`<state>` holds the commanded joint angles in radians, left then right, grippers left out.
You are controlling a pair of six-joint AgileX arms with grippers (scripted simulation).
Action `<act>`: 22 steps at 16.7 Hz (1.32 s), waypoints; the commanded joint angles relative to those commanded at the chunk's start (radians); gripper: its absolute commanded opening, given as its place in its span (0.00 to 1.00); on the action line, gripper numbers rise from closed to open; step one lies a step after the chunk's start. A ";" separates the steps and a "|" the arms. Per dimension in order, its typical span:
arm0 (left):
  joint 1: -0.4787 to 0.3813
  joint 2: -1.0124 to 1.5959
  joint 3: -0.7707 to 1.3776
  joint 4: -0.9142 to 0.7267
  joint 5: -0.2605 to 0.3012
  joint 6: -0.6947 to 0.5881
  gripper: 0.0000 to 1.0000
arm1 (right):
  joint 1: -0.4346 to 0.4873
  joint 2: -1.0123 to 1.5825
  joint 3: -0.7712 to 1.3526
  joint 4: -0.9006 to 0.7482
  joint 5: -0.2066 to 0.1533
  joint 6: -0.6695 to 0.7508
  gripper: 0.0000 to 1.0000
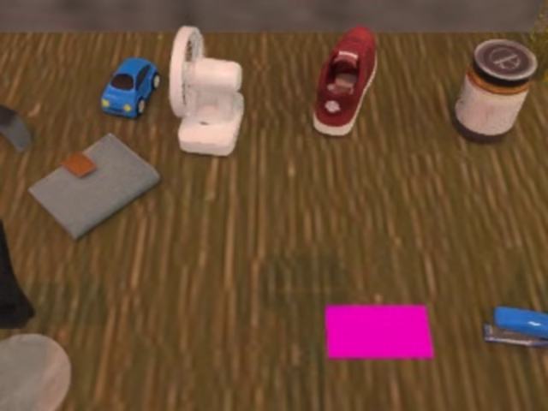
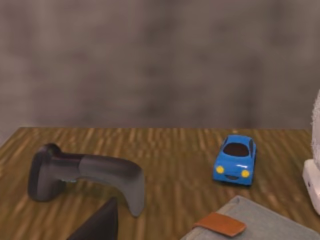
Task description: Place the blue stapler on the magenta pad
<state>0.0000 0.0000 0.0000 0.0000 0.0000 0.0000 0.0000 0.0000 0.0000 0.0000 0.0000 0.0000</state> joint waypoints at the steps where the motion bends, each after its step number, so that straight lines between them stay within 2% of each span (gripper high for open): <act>1: 0.000 0.000 0.000 0.000 0.000 0.000 1.00 | 0.000 0.000 0.000 0.000 0.000 0.000 1.00; 4: 0.000 0.000 0.000 0.000 0.000 0.000 1.00 | 0.011 0.033 0.033 -0.032 -0.001 -0.030 1.00; 7: 0.000 0.000 0.000 0.000 0.000 0.000 1.00 | 0.045 0.162 0.149 -0.144 -0.001 -0.134 1.00; 17: 0.000 0.000 0.000 0.000 0.000 0.000 1.00 | 0.237 1.048 0.760 -0.786 -0.003 -0.720 1.00; 22: 0.000 0.000 0.000 0.000 0.000 0.000 1.00 | 0.323 1.392 1.025 -1.052 -0.009 -0.968 1.00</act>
<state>0.0000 0.0000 0.0000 0.0000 0.0000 0.0000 0.3227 1.3921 1.0246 -1.0522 -0.0090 -0.9677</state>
